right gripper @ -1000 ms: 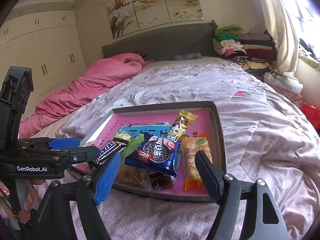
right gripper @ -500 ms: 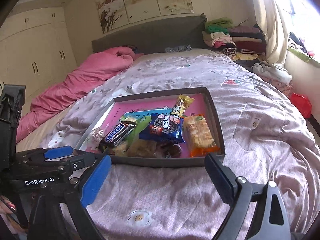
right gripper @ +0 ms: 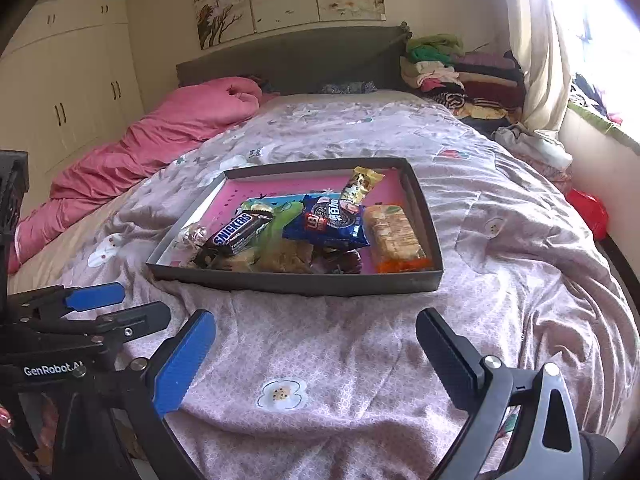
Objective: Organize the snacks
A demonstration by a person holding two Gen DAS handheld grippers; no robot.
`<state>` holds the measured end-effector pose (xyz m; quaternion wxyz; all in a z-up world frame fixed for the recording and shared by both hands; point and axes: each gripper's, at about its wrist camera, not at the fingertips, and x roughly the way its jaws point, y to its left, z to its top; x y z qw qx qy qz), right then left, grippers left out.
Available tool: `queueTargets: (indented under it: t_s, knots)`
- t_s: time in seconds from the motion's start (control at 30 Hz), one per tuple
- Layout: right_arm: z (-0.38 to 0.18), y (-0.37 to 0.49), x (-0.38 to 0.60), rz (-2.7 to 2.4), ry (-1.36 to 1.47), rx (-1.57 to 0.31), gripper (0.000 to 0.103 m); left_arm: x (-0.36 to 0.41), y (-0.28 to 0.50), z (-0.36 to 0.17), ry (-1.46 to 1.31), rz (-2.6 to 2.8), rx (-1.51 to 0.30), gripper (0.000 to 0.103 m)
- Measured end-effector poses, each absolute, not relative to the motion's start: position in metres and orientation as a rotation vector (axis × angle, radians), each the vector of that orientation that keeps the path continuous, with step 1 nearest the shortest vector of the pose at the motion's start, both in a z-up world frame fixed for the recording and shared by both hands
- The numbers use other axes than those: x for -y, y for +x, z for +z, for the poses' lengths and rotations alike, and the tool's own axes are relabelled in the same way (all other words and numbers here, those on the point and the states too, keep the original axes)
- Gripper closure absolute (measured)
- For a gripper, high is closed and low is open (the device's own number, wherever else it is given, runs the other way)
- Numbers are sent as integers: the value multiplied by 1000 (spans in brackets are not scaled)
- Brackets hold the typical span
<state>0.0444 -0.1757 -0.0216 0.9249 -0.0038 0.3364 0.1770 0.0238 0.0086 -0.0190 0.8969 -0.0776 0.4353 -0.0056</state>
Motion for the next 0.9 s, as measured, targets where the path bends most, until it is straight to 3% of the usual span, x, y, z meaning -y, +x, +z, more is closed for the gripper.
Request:
queueTargets:
  t_s: [0.9]
  knots:
    - [-26, 46, 176, 359, -11, -708, 2, -6, 20, -15, -138, 12, -893, 26]
